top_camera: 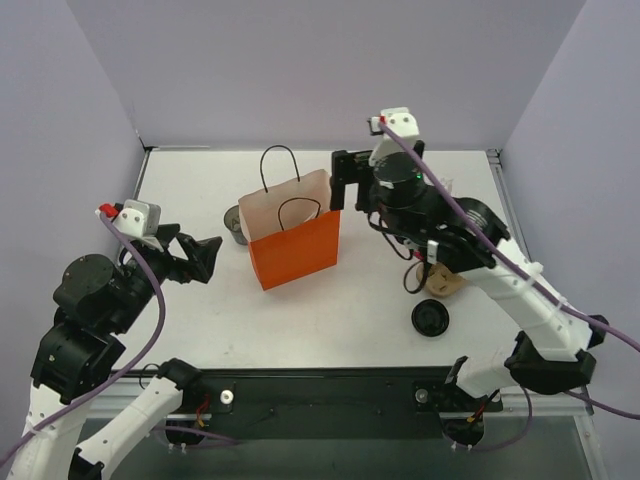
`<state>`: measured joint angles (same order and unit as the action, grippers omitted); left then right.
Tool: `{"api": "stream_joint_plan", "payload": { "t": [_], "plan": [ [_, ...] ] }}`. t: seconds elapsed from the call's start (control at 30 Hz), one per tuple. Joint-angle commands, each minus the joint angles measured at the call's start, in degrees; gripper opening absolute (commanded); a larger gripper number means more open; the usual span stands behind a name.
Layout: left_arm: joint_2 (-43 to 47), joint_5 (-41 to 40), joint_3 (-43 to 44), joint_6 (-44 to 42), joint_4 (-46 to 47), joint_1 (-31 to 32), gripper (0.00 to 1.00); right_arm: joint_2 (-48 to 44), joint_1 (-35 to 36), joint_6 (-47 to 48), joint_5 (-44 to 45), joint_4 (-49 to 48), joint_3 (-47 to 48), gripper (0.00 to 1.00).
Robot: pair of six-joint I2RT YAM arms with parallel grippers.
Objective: Pack the takeout coffee
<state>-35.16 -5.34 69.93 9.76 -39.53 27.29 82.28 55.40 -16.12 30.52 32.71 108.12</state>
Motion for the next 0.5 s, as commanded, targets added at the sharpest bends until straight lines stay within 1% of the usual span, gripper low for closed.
{"api": "stream_joint_plan", "payload": {
  "t": [0.0, 0.1, 0.13, 0.17, 0.33, 0.4, 0.47],
  "plan": [
    [1.7, 3.8, -2.7, 0.4, 9.5, 0.0, 0.96, -7.6, 0.4, -9.3, 2.1, 3.3, -5.6, 1.00],
    [3.0, 6.6, -5.2, 1.0, 11.8, -0.1, 0.96, -12.7, 0.4, -14.4, 2.0, 3.3, -11.2, 1.00],
    [3.2, 6.9, -5.4, 1.4, 11.8, -0.1, 0.96, -13.9, 0.4, -17.3, 2.3, 3.0, -14.4, 1.00],
    [3.2, 7.2, -5.7, 1.8, 11.8, -0.1, 0.96, -15.9, 0.4, -18.1, 2.3, 2.6, -15.5, 1.00],
    [2.5, 9.4, -6.6, 3.7, 11.2, -0.1, 0.96, -19.8, 0.3, -17.5, 2.5, 2.0, -19.5, 1.00],
    [2.6, 9.5, -6.9, 4.0, 11.8, -0.1, 0.96, -21.8, 0.3, -17.5, 2.6, 0.6, -22.6, 1.00],
    [2.9, 9.5, -7.6, 4.6, 12.3, -0.1, 0.96, -23.6, 0.2, -19.2, 2.6, -0.1, -25.3, 1.00]
  ]
}}
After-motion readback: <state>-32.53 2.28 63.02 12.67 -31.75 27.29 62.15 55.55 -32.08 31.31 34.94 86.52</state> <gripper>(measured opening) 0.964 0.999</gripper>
